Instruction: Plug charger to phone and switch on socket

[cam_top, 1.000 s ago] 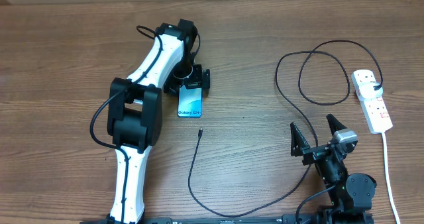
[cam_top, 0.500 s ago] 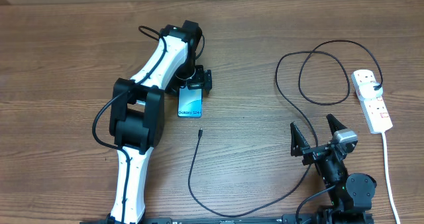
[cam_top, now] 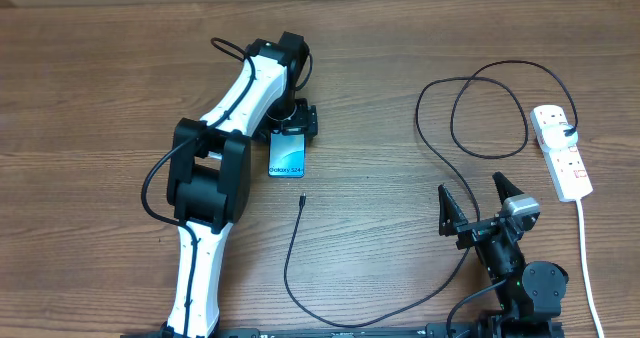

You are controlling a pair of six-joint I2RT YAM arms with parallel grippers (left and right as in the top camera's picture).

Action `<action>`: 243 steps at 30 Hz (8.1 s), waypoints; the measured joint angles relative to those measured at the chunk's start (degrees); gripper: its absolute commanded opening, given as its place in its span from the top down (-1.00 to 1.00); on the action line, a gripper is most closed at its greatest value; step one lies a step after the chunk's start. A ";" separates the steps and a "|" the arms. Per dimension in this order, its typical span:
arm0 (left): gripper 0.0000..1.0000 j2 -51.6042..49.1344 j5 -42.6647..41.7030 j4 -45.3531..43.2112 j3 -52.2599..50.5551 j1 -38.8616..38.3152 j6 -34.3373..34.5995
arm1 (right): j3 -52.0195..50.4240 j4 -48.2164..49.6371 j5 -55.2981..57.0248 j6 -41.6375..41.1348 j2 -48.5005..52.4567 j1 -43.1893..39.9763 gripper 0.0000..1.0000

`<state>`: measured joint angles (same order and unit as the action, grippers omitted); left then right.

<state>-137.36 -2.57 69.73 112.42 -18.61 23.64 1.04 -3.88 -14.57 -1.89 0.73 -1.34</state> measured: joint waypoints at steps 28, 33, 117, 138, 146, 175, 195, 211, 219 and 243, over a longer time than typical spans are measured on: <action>-0.36 0.00 0.02 0.24 0.00 0.37 -1.70 | 0.00 0.02 0.00 0.02 0.00 0.00 -1.00; -0.34 0.00 0.04 0.24 0.00 0.37 -1.70 | 0.00 -0.04 0.00 0.02 0.00 0.00 -1.00; 0.03 0.00 0.13 0.42 0.07 0.39 -2.21 | 63.32 -50.80 -24.39 -10.49 80.37 -0.20 -1.00; -0.03 -0.37 -18.03 6.86 -0.33 2.12 -9.31 | 63.30 -43.69 -23.54 -11.06 84.91 9.77 -1.00; -0.05 -1.14 -25.97 7.61 -0.76 2.12 -10.27 | 63.28 -36.35 -19.30 -16.68 90.60 15.13 -1.00; -0.11 -1.70 -27.50 7.43 -1.29 2.43 -11.23 | 62.69 -17.20 -16.57 -22.49 109.61 29.20 0.14; -0.96 -1.22 -29.83 7.04 -1.01 2.89 -11.63 | 62.73 -11.54 -9.20 -29.42 108.98 32.24 0.93; -0.99 -1.57 -34.21 8.50 -0.98 3.39 -16.39 | 62.90 -13.66 -16.22 -27.17 109.09 29.86 0.93; -1.00 -2.95 -44.63 8.24 -1.51 4.79 -22.38 | 62.36 -13.81 -27.58 -24.65 109.72 24.09 0.93; -0.34 -5.53 -80.74 11.28 -2.58 8.50 -40.17 | 62.38 -2.49 -43.45 -39.04 109.92 17.99 0.93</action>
<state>-142.89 -83.31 81.01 109.84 -10.11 -16.53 63.42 -6.37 -58.02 -40.93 110.65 16.64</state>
